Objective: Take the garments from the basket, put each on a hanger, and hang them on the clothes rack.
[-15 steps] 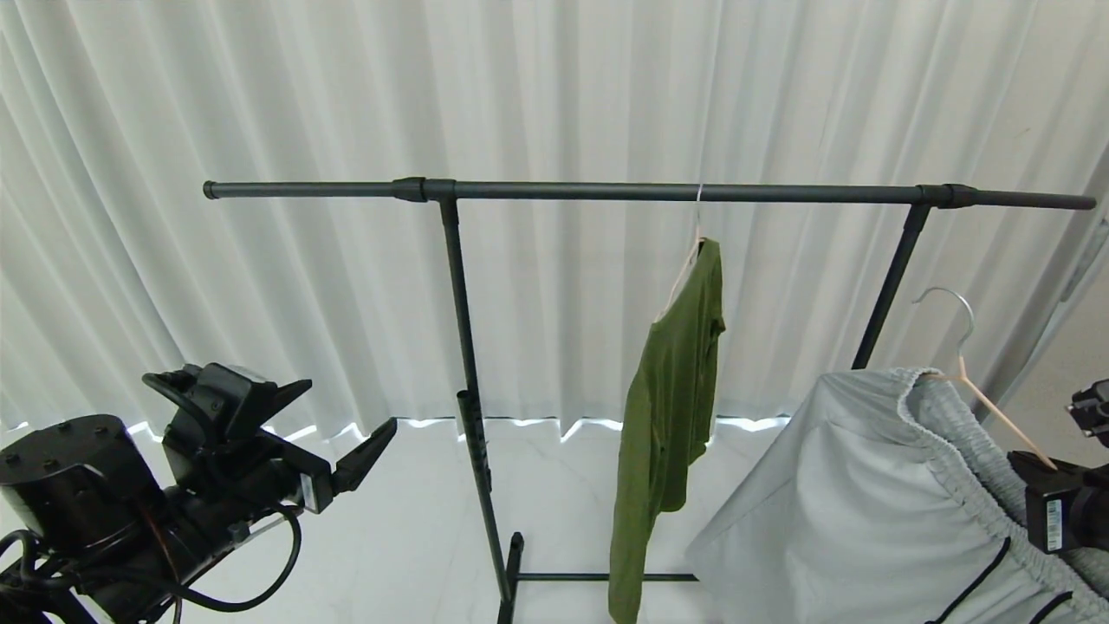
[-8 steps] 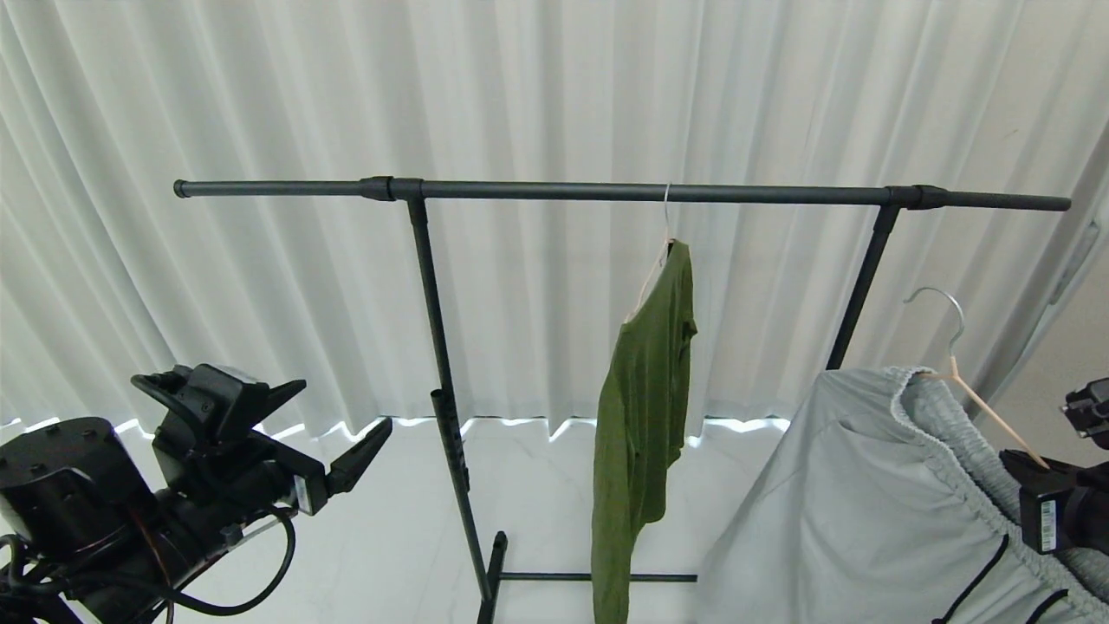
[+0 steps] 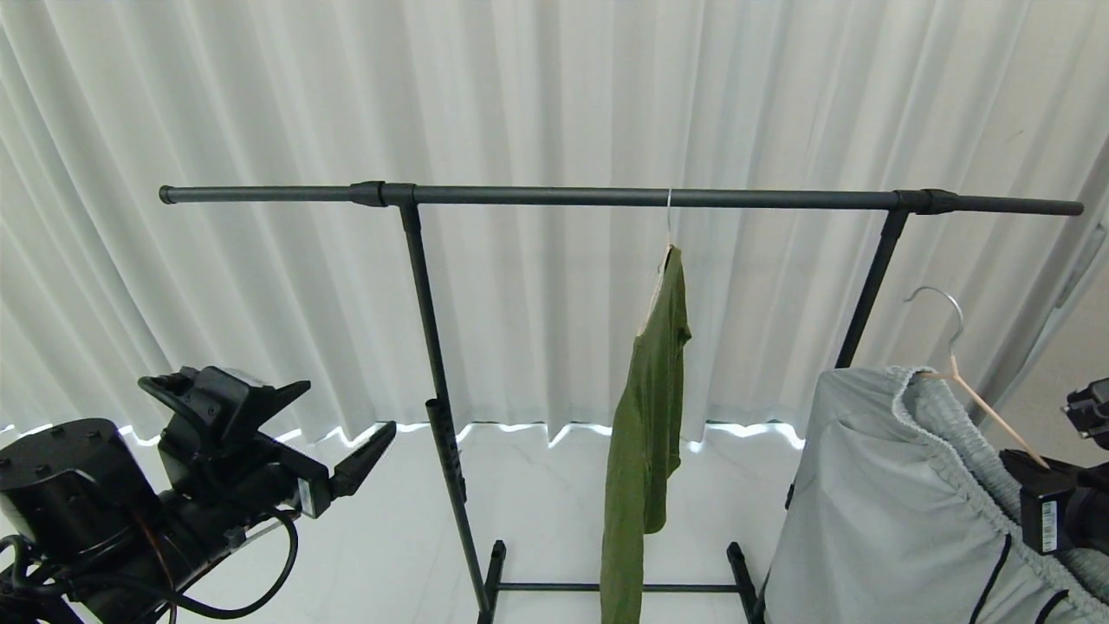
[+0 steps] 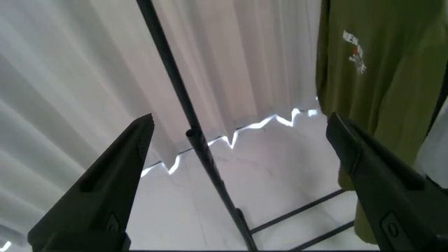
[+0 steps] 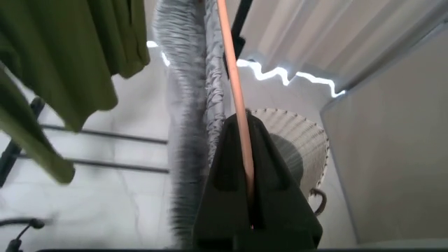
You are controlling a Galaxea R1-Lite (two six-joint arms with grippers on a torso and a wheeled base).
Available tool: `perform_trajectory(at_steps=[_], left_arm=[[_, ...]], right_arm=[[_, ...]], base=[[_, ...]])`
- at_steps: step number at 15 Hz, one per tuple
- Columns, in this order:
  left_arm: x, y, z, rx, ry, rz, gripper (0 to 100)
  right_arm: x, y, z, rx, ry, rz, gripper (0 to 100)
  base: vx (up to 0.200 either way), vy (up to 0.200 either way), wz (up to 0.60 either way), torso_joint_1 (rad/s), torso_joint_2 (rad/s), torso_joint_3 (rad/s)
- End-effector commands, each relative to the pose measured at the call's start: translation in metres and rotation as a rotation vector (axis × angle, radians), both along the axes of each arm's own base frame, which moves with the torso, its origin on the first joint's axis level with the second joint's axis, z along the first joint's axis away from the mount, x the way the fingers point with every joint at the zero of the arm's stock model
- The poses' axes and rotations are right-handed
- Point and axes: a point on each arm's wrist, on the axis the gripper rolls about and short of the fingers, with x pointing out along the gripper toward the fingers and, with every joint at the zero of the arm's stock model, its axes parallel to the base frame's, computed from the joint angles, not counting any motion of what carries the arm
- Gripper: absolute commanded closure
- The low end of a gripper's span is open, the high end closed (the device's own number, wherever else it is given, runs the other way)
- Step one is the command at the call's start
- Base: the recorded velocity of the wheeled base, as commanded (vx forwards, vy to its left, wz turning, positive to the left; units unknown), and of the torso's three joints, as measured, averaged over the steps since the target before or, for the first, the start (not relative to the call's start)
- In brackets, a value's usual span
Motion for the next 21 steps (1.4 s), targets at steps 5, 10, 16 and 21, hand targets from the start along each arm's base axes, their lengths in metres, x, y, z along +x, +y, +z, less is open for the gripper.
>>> perform_trajectory(at_steps=[5,10,16,21], left_arm=[[0.0,-0.001,-0.002,0.016,0.007,-0.007,0],[-0.003,-0.004,-0.005,0.018,0.02,-0.023,0],[-0.001,-0.005,-0.003,0.018,0.009,-0.027,0],[-0.001,-0.006,-0.004,0.018,0.012,-0.032,0]], right_arm=[[0.0,0.0,0.0,0.0,0.001,0.001,100],[-0.001,0.0,0.001,0.002,-0.004,0.001,100],[0.005,0.001,0.009,0.051,-0.074,-0.01,100],[0.028,0.005,0.021,0.151,-0.13,0.093,100]], base=[[0.16,0.0,0.0,0.007,0.01,0.002],[0.0,0.0,0.0,0.0,0.0,0.0],[0.0,0.0,0.0,0.0,0.0,0.0],[0.0,0.0,0.0,0.0,0.0,0.0]])
